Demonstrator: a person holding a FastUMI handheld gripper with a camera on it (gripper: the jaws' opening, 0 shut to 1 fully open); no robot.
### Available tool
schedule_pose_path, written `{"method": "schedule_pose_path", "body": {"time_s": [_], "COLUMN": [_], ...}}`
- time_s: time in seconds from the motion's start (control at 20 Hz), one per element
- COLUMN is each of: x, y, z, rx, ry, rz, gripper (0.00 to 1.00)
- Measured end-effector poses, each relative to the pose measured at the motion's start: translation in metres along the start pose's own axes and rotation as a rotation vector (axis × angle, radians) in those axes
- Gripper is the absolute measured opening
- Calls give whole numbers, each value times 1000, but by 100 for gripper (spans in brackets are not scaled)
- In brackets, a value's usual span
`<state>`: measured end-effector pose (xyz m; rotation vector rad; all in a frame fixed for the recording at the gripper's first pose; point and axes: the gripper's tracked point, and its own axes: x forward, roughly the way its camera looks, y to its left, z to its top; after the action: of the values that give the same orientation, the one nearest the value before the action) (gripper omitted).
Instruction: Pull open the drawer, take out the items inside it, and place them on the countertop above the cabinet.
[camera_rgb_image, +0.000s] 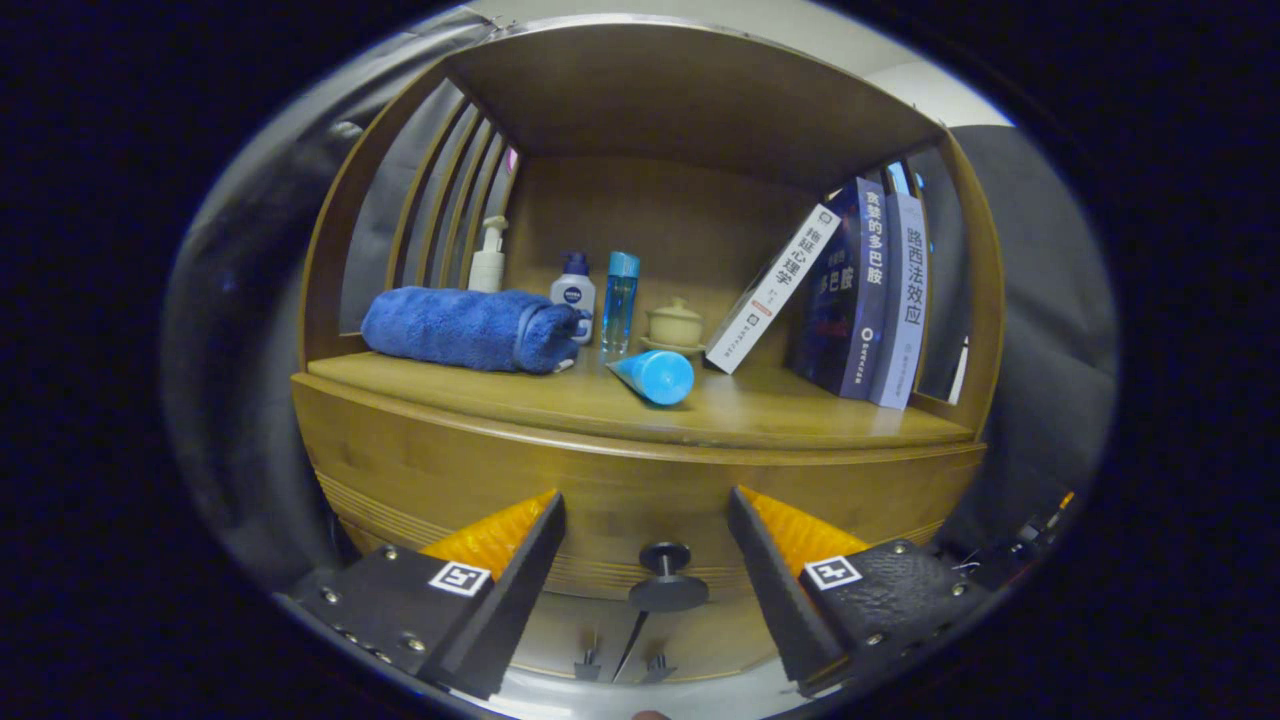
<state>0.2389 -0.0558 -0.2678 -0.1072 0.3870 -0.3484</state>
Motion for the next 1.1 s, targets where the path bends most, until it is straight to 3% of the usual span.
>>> {"method": "schedule_pose_path", "body": {"time_s": [0.65,0.8,1.1], "x": [-5,-33,-131], "y": [0,-3,-6], "z": [0,20,84], "rx": [-10,-48,-18], "ry": [-12,-73,-143], "rz": [12,31,177], "gripper": [98,97,98]}}
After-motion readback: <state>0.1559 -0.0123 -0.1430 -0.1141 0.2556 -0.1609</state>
